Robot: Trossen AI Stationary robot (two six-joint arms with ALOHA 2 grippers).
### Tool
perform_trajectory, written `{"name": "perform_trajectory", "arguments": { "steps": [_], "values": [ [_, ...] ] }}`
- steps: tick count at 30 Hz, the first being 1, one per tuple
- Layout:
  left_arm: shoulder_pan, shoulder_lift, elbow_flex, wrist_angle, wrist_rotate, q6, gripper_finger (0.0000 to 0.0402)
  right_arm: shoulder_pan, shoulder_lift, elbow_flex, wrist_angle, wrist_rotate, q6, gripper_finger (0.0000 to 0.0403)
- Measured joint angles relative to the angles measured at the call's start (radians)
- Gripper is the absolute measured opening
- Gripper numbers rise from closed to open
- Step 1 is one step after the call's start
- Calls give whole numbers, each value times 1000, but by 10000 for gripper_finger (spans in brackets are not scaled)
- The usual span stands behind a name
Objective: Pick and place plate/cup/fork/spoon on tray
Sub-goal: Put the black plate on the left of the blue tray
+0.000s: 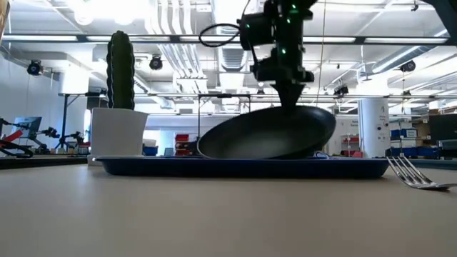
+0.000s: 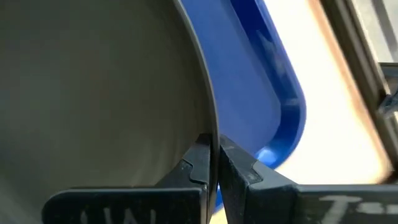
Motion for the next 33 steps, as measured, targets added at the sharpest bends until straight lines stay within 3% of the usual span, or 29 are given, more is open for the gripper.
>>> {"name": "perform_trajectory", "arguments": {
  "steps": [6, 15, 20, 33],
  "values": [
    [0, -1, 0, -1, 0, 0, 6, -23, -57, -179, 173, -40, 12, 9],
    [0, -1, 0, -1, 0, 0, 6, -31, -87, -395, 247, -60, 47, 9],
    [0, -1, 0, -1, 0, 0, 6, -30, -103, -489, 411, -102, 68, 9],
    [0, -1, -1, -1, 0, 0, 6, -34, -103, -512, 750, -143, 110, 9]
  ]
}}
